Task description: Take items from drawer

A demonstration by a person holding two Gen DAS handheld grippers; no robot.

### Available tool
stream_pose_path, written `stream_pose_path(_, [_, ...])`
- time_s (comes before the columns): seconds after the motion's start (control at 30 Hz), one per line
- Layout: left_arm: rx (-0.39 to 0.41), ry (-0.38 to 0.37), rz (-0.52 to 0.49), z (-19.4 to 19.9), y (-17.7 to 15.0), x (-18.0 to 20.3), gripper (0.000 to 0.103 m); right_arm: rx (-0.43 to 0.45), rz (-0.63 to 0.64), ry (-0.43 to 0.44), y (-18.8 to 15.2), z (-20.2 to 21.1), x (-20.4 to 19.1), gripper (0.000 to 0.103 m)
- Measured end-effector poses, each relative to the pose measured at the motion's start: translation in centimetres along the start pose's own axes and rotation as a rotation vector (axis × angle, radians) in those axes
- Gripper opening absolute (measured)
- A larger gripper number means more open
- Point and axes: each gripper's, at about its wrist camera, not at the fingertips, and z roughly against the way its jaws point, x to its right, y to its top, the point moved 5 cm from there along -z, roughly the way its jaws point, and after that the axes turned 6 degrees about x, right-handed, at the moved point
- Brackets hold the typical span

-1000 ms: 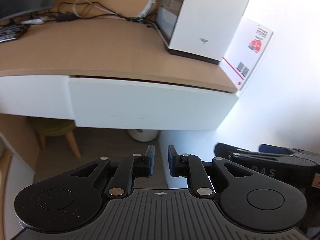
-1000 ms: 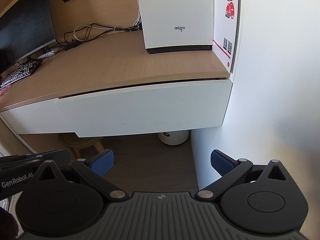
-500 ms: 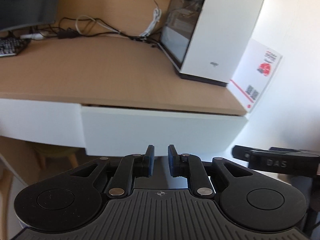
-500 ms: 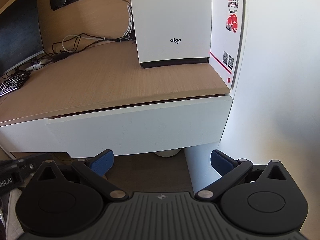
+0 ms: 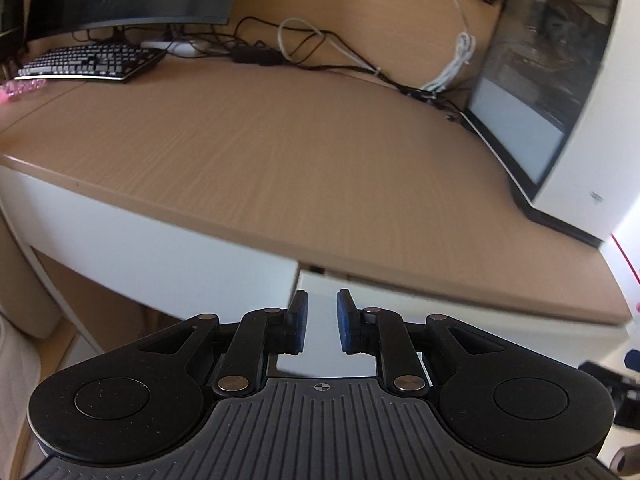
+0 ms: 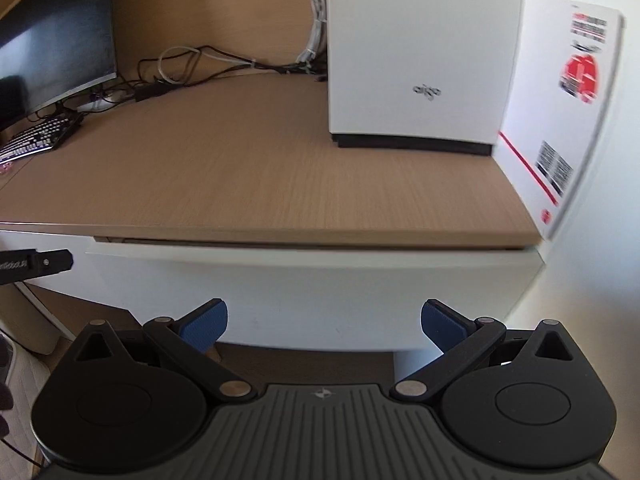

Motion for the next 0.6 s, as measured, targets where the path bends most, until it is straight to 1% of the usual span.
stream_pose_path(0.13, [-0.018,0.038,0.019,-1.8,0.9,-0.6,0.017,-0.013,0.043,0.029,0.4,-2.0,0.0,0.103])
stream_pose_path(0.2, [-0.037,0.043,0.022,-2.5,1.1,-0.7,0.017,-0.013,0.056,0.047,0.5,-2.7,0.1,0.103])
stream_pose_path(0.27, [-0.055,0.035,0.029,-3.0,1.0,-0.7,0.017,-0.018,0.069,0.047,0.7,-3.3,0.1,0.103])
stream_pose_path(0.43, [-0.090,0.013,0.027,-3.8,0.5,-0.6,0.018,-0.022,-0.015,0.032,1.4,-5.1,0.9,0.103])
stream_pose_path(0.6, [-0.082,0.002,0.030,-4.2,0.4,-0.3,0.025,-0.013,-0.016,0.007,2.1,-6.9,0.5,0.103])
